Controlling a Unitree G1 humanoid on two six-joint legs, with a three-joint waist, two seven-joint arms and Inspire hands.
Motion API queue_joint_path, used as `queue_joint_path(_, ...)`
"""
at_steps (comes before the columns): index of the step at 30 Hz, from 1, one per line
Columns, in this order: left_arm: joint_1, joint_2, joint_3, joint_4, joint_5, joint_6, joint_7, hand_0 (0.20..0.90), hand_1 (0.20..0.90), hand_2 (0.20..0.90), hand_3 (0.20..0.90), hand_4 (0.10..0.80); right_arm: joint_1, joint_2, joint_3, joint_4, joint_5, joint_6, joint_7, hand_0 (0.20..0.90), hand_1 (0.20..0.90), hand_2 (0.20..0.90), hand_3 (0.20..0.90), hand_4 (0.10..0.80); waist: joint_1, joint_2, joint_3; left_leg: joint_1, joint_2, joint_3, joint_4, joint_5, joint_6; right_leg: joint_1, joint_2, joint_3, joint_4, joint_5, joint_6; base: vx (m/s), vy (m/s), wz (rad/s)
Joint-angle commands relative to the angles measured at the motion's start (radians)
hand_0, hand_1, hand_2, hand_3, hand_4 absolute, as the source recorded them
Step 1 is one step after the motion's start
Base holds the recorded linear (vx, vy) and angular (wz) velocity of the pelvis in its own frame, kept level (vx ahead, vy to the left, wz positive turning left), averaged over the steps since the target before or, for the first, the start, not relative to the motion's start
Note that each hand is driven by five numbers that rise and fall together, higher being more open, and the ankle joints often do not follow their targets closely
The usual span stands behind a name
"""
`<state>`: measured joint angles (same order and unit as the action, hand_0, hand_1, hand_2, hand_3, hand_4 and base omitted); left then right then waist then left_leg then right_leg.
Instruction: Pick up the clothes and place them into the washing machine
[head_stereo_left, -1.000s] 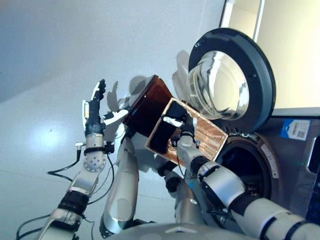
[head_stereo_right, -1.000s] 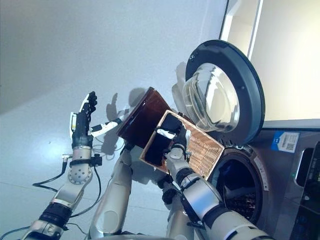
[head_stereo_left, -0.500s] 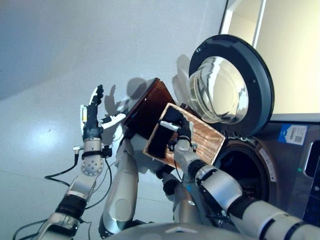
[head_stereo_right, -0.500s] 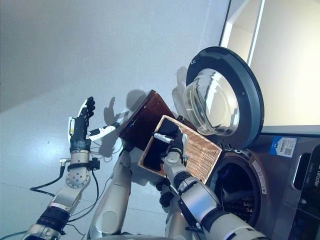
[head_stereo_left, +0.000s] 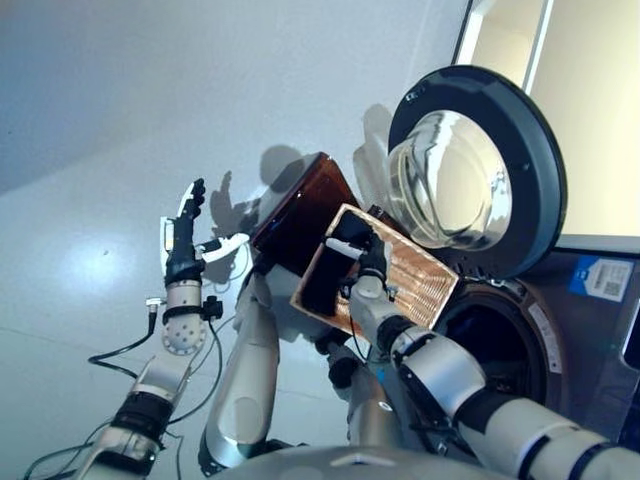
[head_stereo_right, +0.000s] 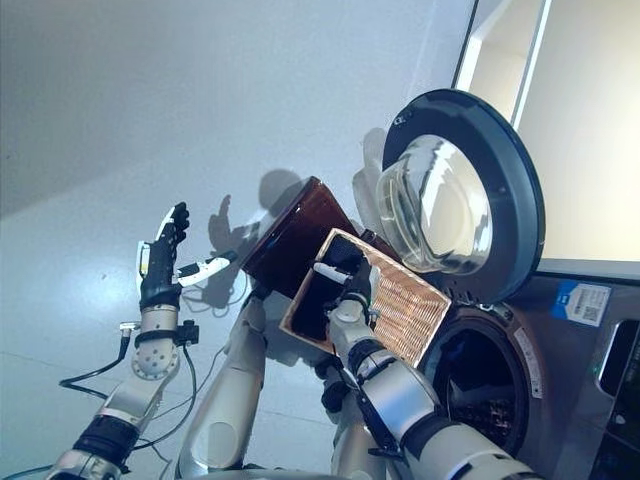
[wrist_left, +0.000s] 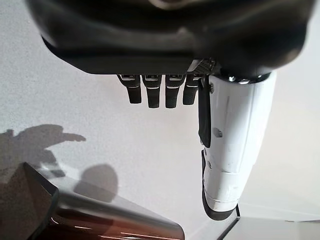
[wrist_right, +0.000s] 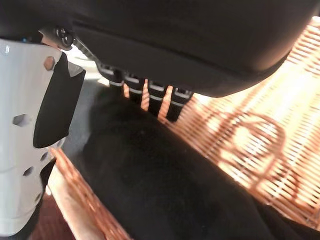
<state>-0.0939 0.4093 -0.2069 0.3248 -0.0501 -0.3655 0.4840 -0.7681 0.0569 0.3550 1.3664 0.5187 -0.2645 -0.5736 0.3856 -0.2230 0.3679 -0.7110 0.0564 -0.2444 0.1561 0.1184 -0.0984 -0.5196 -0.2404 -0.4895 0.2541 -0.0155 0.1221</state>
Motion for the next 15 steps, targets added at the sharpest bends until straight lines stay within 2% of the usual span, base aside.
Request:
queue_joint_path(1, -0.012, 0.052, 0.017, -0.121, 0.025, -0.068, 0.041, 0.900, 0.900, 0.900, 0.900, 0.800, -0.063, -0.001, 0.014, -0.019, -0.033, -0.053, -0.013, 0.200, 0.200, 0.200, 0.200, 0.300, 0.013, 0.024, 0.044, -0.092, -0.034, 0.060, 0.052, -0.076, -0.018, 0.117, 0.014, 0.046, -0.093, -0.033, 0.030, -0.003, 0.029, 0.04)
queue_joint_path(10, -0.006, 0.051, 0.018, -0.113, 0.022, -0.067, 0.043, 0.900, 0.900, 0.900, 0.900, 0.800, -0.071, -0.017, -0.013, -0.006, -0.023, -0.051, -0.020, 0.200, 0.200, 0.200, 0.200, 0.300, -0.001, 0.034, 0.039, -0.077, -0.030, 0.071, 0.051, -0.080, -0.014, 0.116, 0.009, 0.055, -0.088, -0.033, 0.029, -0.003, 0.003, 0.00)
queue_joint_path(15, 0.000, 0.057, 0.022, -0.101, 0.013, -0.075, 0.038, 0.900, 0.900, 0.900, 0.900, 0.800, -0.054, -0.063, -0.050, -0.007, -0.005, -0.054, -0.024, 0.200, 0.200, 0.200, 0.200, 0.300, -0.010, 0.041, 0.027, -0.053, -0.024, 0.083, 0.050, -0.082, -0.008, 0.126, 0.003, 0.068, -0.090, -0.024, 0.033, -0.009, 0.020, -0.02)
